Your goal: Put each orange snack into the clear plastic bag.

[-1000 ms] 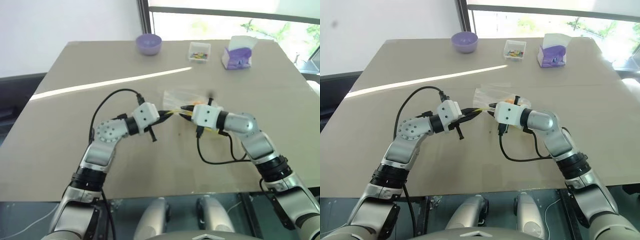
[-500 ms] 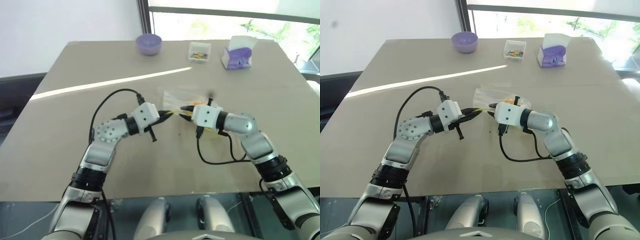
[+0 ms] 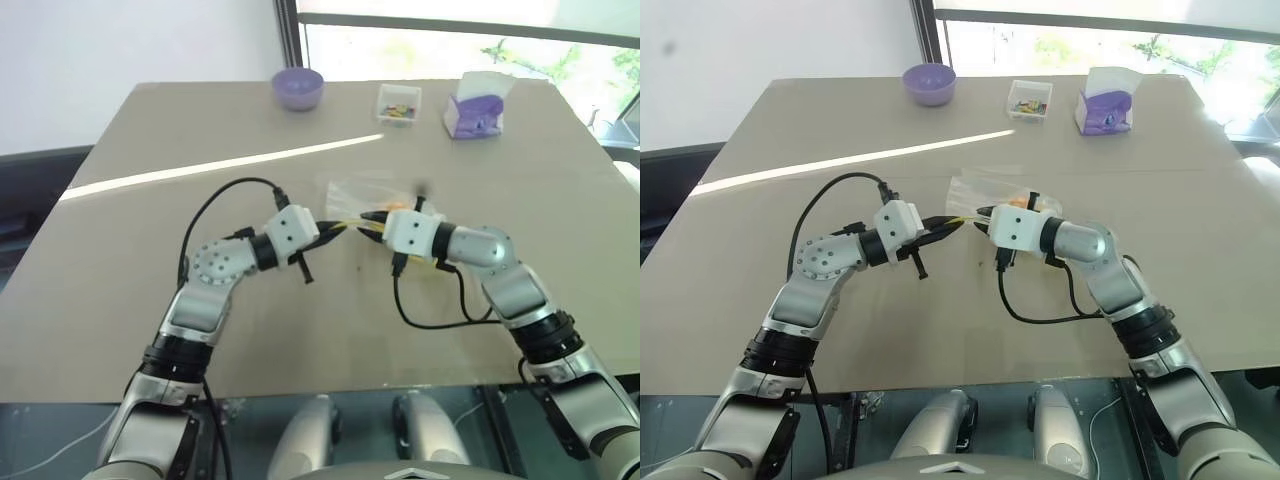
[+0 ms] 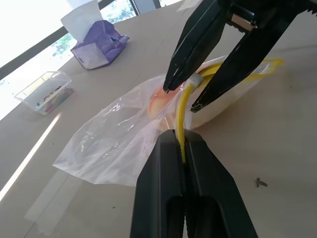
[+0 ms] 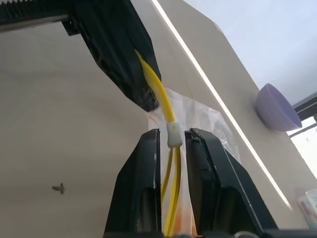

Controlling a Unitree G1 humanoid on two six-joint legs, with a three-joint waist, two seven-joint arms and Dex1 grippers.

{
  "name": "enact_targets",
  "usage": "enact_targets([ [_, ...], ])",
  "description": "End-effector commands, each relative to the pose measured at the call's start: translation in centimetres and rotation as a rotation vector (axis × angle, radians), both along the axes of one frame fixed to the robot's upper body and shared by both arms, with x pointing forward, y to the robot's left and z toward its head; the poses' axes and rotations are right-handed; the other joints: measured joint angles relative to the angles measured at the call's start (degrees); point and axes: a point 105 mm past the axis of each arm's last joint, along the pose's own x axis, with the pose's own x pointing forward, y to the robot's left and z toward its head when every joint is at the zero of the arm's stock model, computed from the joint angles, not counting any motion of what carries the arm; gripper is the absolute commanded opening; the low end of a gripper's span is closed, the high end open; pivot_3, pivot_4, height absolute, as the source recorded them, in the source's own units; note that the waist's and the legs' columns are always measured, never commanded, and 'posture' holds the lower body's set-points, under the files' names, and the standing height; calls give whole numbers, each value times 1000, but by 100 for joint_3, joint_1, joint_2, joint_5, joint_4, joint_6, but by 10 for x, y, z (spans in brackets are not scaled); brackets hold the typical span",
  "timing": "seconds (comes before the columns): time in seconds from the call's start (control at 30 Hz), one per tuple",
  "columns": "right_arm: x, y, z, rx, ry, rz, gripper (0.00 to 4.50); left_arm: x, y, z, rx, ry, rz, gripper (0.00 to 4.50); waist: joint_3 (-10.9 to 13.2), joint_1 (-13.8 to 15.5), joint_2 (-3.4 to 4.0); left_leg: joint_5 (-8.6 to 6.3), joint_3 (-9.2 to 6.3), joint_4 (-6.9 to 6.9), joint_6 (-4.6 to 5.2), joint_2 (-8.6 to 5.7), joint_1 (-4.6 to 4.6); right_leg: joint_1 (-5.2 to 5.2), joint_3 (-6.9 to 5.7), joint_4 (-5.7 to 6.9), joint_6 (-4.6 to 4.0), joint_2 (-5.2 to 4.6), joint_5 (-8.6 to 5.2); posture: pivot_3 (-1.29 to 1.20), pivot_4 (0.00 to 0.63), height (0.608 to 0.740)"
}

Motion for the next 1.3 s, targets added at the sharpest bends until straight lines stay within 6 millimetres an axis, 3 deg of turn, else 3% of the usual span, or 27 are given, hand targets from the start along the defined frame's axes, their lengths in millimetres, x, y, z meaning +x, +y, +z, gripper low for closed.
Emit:
enact_targets([
  [0.03,-10,0,17,35,-46,17,868,-3,-3,8,12,-44,-16,0,0,0,0,0,0,0,0,0,0,0,0,0,0,0,0,0,150,740],
  [0.43,-13,-3,12,30,-28,5,868,-3,-5,10,6,-49,-21,0,0,1,0,0,0,0,1,0,0,1,-1,0,0,0,0,0,150,740],
  [0.93,-3,-8,15,75,-13,-32,868,-2,-6,11,-11,-50,-17,0,0,1,0,0,0,0,0,0,0,1,-1,0,0,0,0,0,150,740],
  [1.03,1,-10,32,224,61,-13,868,4,-6,10,-28,-34,7,0,0,1,0,0,0,0,0,0,0,1,-1,0,0,0,0,0,150,740],
  [1.13,19,-20,71,429,132,-50,868,8,-9,10,-43,-28,12,0,1,-8,0,0,0,0,1,0,1,1,0,0,0,0,1,0,150,740],
  [1.2,29,-25,93,461,90,-59,868,9,-14,10,-47,-28,-3,0,1,-4,2,0,0,1,1,0,2,0,1,3,-1,0,1,0,150,740],
  [1.27,32,-24,97,455,95,-60,868,9,-19,11,-53,-29,-16,0,1,2,2,0,-2,-1,1,-1,2,0,-2,2,-1,0,1,0,150,740],
  [1.3,29,-21,87,401,115,-54,868,9,-20,11,-56,-32,-19,0,-1,18,0,0,-3,-6,1,-1,2,0,-3,0,-1,0,1,0,150,740],
])
